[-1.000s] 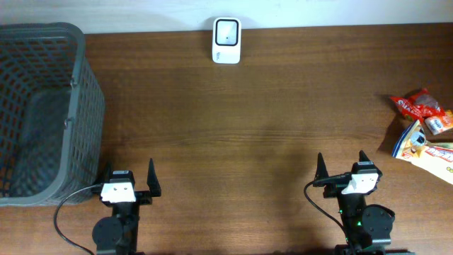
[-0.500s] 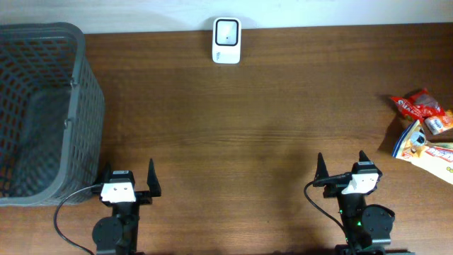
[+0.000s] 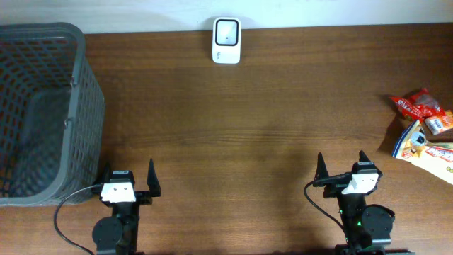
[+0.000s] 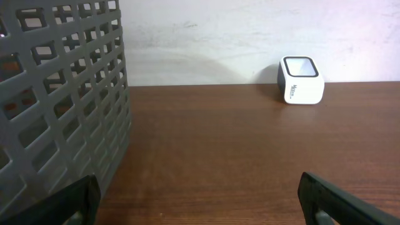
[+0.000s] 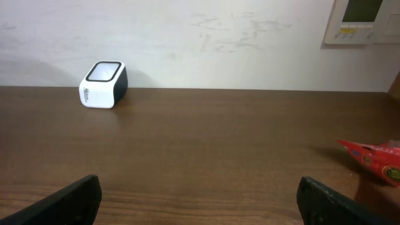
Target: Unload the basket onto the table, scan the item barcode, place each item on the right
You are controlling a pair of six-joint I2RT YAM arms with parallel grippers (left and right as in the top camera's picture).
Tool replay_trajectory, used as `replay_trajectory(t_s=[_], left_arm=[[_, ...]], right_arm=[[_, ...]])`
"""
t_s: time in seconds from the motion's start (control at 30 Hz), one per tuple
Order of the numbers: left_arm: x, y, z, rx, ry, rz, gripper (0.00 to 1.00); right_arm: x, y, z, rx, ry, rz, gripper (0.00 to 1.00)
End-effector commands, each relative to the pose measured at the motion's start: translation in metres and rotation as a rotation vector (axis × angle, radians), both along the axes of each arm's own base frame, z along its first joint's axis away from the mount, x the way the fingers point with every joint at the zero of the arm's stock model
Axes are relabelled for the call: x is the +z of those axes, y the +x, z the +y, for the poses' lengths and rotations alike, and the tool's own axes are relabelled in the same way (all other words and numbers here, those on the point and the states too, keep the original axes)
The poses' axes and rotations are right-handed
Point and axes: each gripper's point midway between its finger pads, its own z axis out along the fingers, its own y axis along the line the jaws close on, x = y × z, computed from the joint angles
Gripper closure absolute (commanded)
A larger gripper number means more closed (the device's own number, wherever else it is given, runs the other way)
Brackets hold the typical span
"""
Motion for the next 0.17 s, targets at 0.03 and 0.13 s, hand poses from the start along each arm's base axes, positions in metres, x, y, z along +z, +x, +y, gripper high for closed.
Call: replay_trajectory(t_s=[0.03, 0.13], left_arm=[[-0.0012, -0.0001, 0.0012, 0.003, 0.020, -0.003, 0.01], [-0.0012, -0.0001, 0.0012, 0.003, 0.020, -0.003, 0.01]], right_arm=[[-0.0029, -0.0001, -0.0036, -0.019, 0.007, 0.004, 0.01], [-0.0029, -0.0001, -0.0036, -0.019, 0.007, 0.004, 0.01]])
